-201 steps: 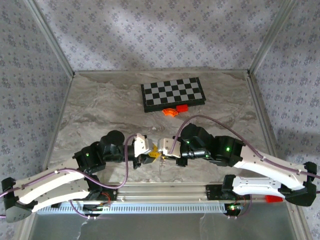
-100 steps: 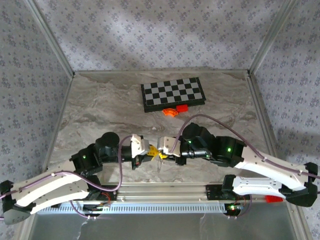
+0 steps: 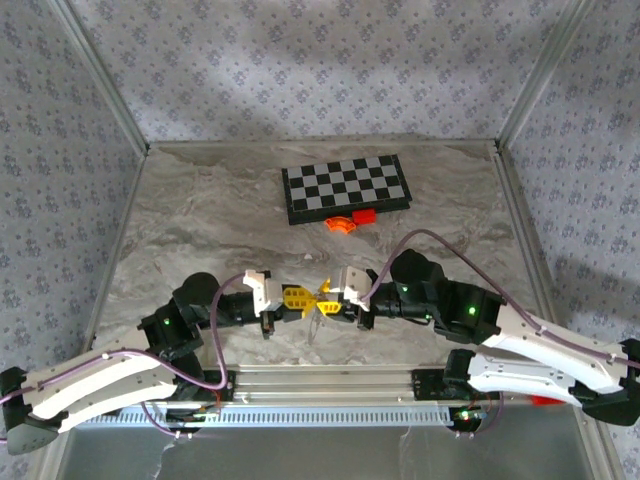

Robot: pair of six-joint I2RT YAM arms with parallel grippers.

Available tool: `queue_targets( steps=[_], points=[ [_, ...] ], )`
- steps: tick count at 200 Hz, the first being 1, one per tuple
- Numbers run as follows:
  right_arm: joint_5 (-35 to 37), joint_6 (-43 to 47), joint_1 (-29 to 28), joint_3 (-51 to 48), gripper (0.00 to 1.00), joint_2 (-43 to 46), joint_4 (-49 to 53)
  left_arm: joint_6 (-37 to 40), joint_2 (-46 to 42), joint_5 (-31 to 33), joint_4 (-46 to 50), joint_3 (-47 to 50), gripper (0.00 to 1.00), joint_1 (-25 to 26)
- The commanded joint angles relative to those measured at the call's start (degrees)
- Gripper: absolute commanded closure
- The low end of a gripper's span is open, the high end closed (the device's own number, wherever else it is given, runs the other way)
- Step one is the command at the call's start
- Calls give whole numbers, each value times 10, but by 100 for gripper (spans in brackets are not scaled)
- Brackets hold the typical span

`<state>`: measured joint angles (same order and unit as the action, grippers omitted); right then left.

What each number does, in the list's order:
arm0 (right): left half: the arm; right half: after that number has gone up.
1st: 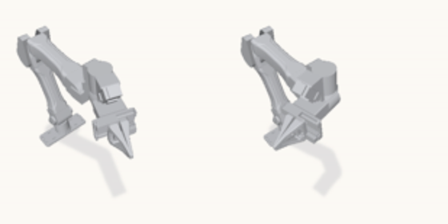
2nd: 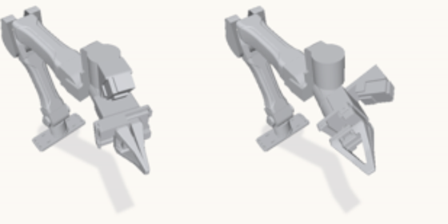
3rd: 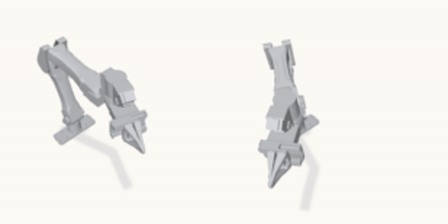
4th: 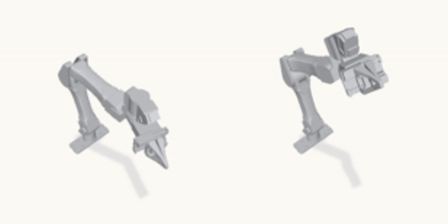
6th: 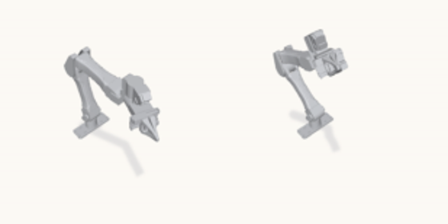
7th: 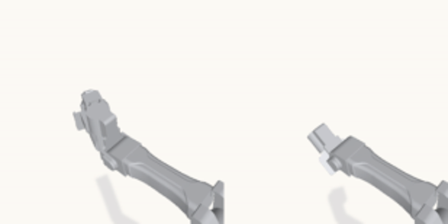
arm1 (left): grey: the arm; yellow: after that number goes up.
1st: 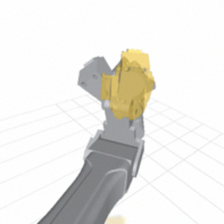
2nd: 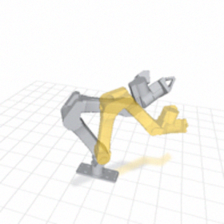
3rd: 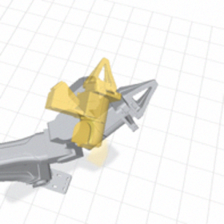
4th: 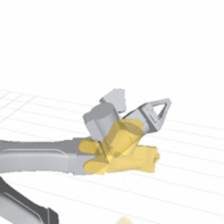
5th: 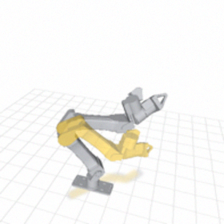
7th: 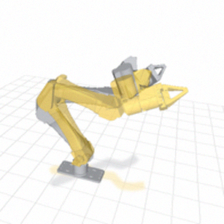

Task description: Put the keys on the keyring

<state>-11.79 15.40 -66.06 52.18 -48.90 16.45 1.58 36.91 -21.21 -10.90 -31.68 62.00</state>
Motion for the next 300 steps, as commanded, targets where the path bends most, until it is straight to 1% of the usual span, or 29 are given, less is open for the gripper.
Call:
queue_targets(
  steps=[1, 29, 68, 82, 95, 103, 116, 130, 149, 176, 204, 251, 282, 300],
  points=[
    [-11, -13, 3, -6, 77, 7, -32, -15, 0, -28, -75, 5, 100, 2],
    [-12, -12, 6, -9, 80, 11, -30, -18, -2, -28, -84, 8, 100, 2],
    [-13, -7, 9, -8, 93, 11, -29, -21, 0, -31, -79, 7, 100, 2],
    [-2, -4, 9, -7, 95, 9, -25, -18, 0, -22, -63, 4, 100, 2],
    [9, 3, 9, 0, 100, 3, -10, -11, -4, -3, -38, -1, 100, 2],
    [16, 4, 10, 7, 100, -4, 3, -3, -8, 11, -14, -6, 99, 2],
    [25, 11, 9, 21, 100, -15, 30, 14, -13, 36, 31, -17, 90, 2],
    [34, 20, 7, 36, 100, -29, 58, 32, -14, 58, 82, -30, 82, 2],
    [45, 32, 5, 62, 100, -51, 106, 50, -8, 70, 139, -53, 78, 2],
    [45, 53, 1, 92, 100, -80, 159, 62, -2, 78, 182, -71, 78, 2],
    [36, 63, -1, 107, 100, -95, 174, 71, 7, 84, 210, -80, 77, 2],
    [8, 62, -1, 112, 100, -106, 172, 75, 19, 80, 200, -80, 76, 2],
    [3, 60, -2, 114, 100, -109, 173, 76, 31, 75, 193, -81, 76, 2],
    [-3, 60, -2, 115, 100, -110, 170, 77, 36, 73, 192, -83, 79, 2]
  ],
)
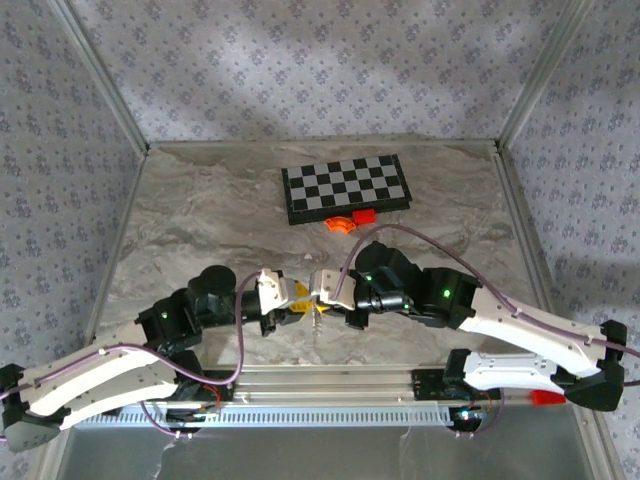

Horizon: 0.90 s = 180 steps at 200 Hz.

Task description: Put the keys on the keyring

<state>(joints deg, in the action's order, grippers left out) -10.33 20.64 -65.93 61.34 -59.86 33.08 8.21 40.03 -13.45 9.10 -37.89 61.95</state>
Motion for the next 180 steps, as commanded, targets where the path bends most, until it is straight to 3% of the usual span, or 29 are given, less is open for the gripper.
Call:
queue_targets(
  steps=[1, 47, 81, 124, 180],
  points=[
    [-18, 8, -3, 23, 100, -1, 4, 11, 5, -4, -8, -21, 79, 3],
    [-21, 6, -3, 22, 100, -2, 3, 6, 0, -9, -20, -20, 100, 3],
    [-17, 2, -3, 20, 100, 6, -3, -3, -20, -16, -44, -8, 100, 3],
    [-15, -4, -2, 3, 78, 23, -42, -22, -53, -33, -108, 21, 100, 3],
    [-48, -17, 1, -29, 76, 60, -104, -55, -51, -69, -209, 54, 100, 3]
  ],
)
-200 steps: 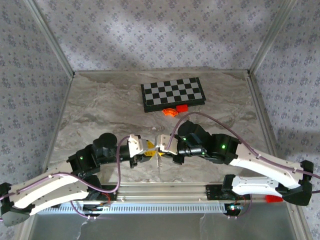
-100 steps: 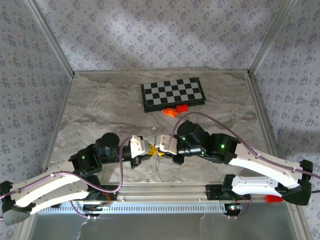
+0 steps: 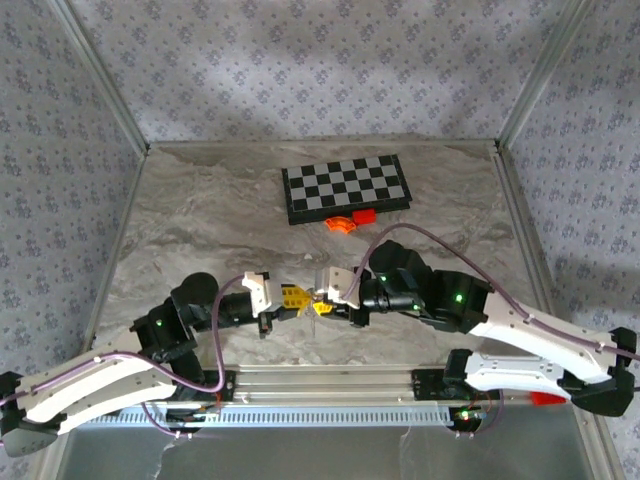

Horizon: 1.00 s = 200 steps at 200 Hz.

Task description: Put the keys on the keyring

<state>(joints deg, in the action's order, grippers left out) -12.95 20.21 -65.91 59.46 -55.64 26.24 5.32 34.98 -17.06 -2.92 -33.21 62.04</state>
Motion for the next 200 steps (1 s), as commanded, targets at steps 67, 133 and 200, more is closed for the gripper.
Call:
queue_targets(
  steps=[67, 133, 200],
  points=[
    [-29, -19, 11, -24, 82, 38, -45, -49, -2, -51, -144, 29, 100, 2],
    [-25, -24, 16, -35, 93, 51, -56, -64, 1, -61, -155, 31, 100, 2],
    [10, -19, 14, -25, 100, 44, -37, -28, -4, 2, -57, 8, 90, 2]
  ],
)
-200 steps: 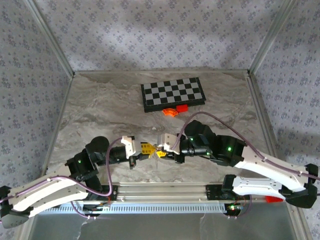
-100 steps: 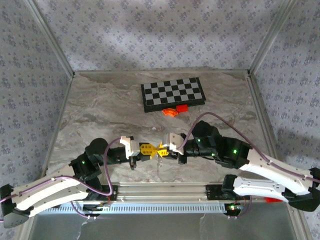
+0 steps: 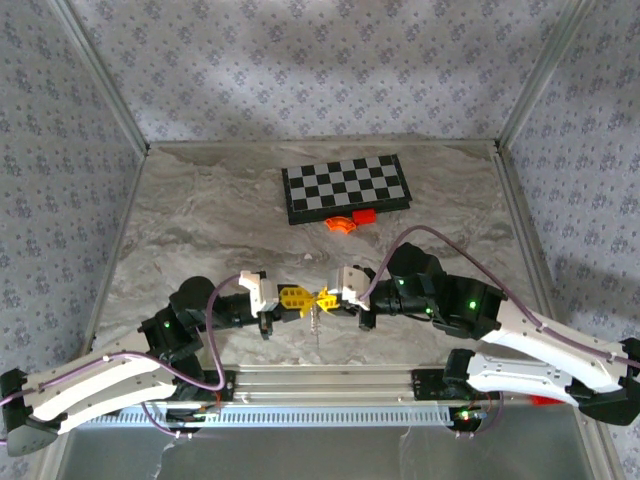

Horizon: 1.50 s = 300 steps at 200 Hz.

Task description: Put the keys on the keyring

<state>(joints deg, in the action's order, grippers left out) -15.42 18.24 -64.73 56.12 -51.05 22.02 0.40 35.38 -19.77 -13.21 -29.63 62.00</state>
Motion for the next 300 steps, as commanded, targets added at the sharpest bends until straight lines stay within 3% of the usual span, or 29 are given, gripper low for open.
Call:
queue_targets(
  steps=[1, 16, 43, 129, 233, 271, 300],
  points=[
    [36, 1, 2, 9, 100, -3, 7, 22, -8, 31, 50, -29, 89, 2],
    [59, 15, -5, 23, 100, -19, 36, 38, -7, 49, 99, -47, 81, 2],
    [84, 33, -17, 45, 100, -44, 73, 59, 4, 66, 168, -75, 76, 2],
    [66, 55, -23, 91, 100, -83, 138, 76, 22, 53, 215, -98, 73, 2],
    [41, 52, -25, 98, 100, -100, 139, 83, 57, 44, 215, -114, 87, 2],
    [33, 50, -25, 96, 100, -102, 135, 85, 58, 43, 211, -114, 100, 2],
    [34, 50, -25, 92, 100, -96, 130, 79, 42, 40, 192, -106, 100, 2]
  ],
)
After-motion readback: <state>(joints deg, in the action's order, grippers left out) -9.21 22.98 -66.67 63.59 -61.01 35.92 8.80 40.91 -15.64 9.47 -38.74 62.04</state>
